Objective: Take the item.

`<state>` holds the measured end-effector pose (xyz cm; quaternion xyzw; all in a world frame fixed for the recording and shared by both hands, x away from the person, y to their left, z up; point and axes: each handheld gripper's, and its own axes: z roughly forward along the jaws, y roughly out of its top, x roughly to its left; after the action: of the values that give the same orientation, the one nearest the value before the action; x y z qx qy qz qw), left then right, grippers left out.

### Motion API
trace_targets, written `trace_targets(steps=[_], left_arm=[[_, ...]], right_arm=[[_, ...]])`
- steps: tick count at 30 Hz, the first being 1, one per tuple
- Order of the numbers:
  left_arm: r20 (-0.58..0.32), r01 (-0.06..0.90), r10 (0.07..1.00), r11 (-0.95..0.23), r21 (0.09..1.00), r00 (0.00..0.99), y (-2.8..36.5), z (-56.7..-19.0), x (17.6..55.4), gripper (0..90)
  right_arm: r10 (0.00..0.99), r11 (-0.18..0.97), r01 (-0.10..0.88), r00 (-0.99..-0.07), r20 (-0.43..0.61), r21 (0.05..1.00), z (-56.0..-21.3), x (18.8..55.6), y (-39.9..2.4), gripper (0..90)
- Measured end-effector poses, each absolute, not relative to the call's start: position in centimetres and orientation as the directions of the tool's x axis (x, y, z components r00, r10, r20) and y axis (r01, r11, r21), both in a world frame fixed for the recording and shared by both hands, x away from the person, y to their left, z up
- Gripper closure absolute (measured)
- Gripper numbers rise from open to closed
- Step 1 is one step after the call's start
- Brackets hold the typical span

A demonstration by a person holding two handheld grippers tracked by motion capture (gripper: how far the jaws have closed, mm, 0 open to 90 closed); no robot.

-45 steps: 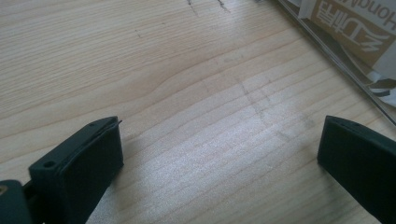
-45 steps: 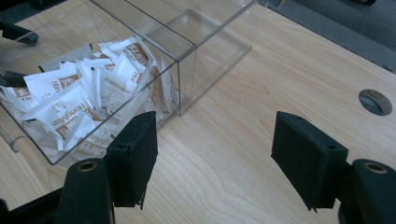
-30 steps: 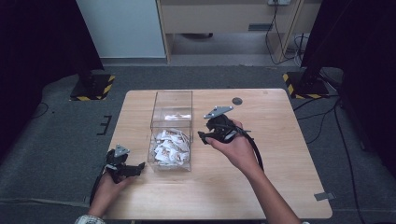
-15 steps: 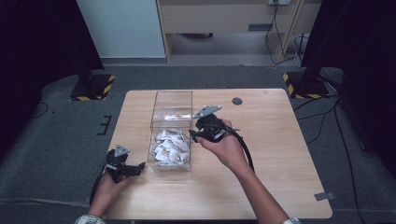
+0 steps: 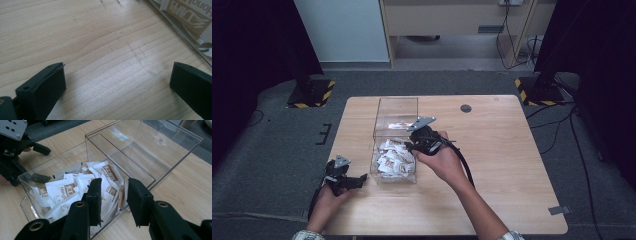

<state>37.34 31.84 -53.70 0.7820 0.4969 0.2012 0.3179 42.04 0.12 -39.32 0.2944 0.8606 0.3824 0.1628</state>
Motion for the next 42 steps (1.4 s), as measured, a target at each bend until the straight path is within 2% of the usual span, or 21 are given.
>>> trace_targets(steps=[12, 27, 42], left_arm=[[-0.001, 0.649, 0.905, -0.304, 0.697, 0.425, 31.8, -53.7, 37.3, 0.0], [-0.001, 0.649, 0.905, -0.304, 0.697, 0.425, 31.8, -53.7, 37.3, 0.0], [-0.001, 0.649, 0.905, -0.304, 0.697, 0.425, 31.8, -53.7, 37.3, 0.0]], right_arm=[[0.600, 0.551, 0.377, -0.799, -0.040, 0.745, -40.9, 41.9, 2.1, 71.0], [0.583, 0.566, 0.389, -0.813, -0.019, 0.727, -43.0, 41.7, 3.4, 68.4], [0.587, 0.583, 0.405, -0.810, -0.020, 0.704, -44.1, 42.1, 4.0, 71.7]])
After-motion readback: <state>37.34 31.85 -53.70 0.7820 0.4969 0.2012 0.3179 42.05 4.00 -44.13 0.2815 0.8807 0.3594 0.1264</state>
